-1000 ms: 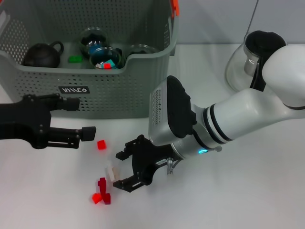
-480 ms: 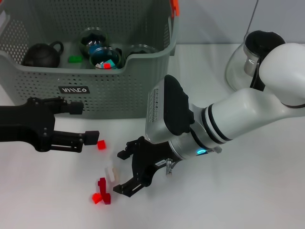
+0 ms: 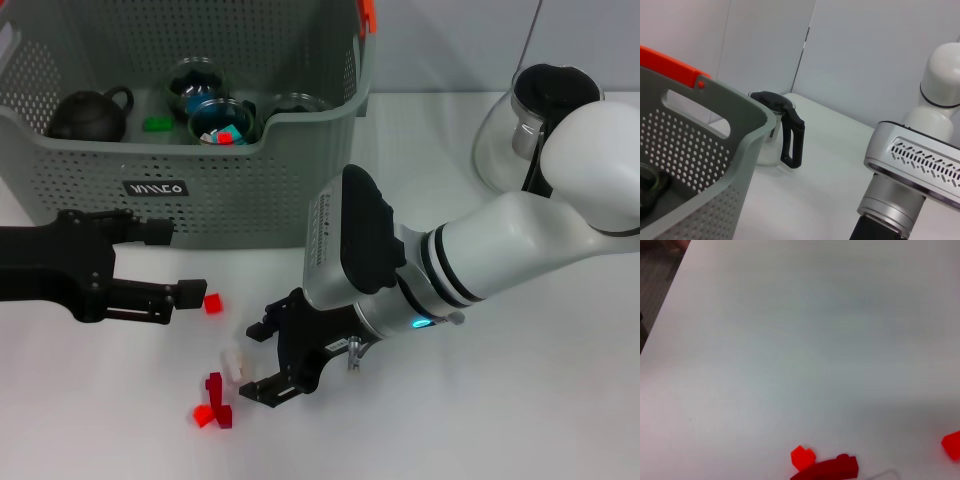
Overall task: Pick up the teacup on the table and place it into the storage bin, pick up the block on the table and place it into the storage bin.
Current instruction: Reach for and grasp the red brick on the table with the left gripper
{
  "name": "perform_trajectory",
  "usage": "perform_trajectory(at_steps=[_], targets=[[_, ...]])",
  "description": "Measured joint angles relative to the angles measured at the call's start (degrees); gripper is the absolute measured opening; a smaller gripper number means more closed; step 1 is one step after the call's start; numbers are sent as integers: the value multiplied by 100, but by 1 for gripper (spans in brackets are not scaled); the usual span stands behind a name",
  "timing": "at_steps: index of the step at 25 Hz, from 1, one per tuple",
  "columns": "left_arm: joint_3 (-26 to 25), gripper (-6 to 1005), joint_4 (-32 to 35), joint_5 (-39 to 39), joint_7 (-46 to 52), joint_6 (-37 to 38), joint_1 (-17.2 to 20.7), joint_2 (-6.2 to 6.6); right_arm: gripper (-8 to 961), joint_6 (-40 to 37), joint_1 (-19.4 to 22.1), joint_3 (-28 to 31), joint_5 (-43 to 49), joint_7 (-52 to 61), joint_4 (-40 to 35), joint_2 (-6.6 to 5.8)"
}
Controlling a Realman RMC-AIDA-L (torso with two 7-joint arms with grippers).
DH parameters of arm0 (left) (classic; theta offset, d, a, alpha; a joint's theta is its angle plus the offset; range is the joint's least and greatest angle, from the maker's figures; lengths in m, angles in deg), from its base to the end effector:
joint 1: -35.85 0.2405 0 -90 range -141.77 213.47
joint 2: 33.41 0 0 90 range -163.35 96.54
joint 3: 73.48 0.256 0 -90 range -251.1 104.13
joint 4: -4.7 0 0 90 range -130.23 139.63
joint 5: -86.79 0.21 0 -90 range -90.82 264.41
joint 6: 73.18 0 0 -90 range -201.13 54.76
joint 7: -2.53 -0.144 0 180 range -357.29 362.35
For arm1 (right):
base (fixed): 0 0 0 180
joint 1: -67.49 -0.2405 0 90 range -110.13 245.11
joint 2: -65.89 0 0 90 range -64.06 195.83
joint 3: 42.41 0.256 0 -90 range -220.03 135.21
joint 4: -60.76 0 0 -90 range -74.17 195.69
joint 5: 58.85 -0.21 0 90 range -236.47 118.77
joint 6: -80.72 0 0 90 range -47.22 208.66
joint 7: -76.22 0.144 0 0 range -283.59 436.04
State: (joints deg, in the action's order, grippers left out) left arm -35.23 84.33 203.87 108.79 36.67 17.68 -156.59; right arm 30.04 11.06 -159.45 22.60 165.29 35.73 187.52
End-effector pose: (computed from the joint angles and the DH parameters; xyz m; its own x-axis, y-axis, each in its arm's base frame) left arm -0.2382 0.2739 0.0857 0.8055 0.4308 0.4069 0.5239 -0.8386 -0.1494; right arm 0.1345 0.3416 -0.1719 0.9989 -0.0455 0.0145 -0.0456 -0.9989 0.0072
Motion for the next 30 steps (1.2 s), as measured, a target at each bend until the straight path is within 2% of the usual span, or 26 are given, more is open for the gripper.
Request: perform_trajectory(at_steps=[9, 13, 14, 15, 19, 22, 26, 30], targets=[[7, 957, -4, -1, -75, -33, -48, -2, 678, -139, 187, 123, -22, 20, -159, -82], [8, 957, 56, -2, -204, -14, -55, 25, 614, -628, 445, 677, 5, -24, -356, -186], [11, 957, 68, -2, -222, 7, -54, 56, 598, -936, 588, 1061, 19, -45, -383, -265], [13, 958, 81, 5, -249, 29, -54, 93, 626, -936, 588, 1061, 19, -45, -383, -265], [61, 958, 255, 288, -490, 130, -58, 147, 738, -1473, 871, 1685, 27, -49, -409, -415], [333, 953, 505, 702, -635, 170, -64, 131, 890, -1863, 1169, 2115, 35, -86, -471, -530], [950, 949, 783, 1228, -659, 202, -66, 71, 927, -2662, 1646, 2846, 37, -309, -655, -642], [1440, 949, 1036, 1738, -561, 97, -161, -90, 946, -3636, 2063, 3635, 38, -600, -812, -753]])
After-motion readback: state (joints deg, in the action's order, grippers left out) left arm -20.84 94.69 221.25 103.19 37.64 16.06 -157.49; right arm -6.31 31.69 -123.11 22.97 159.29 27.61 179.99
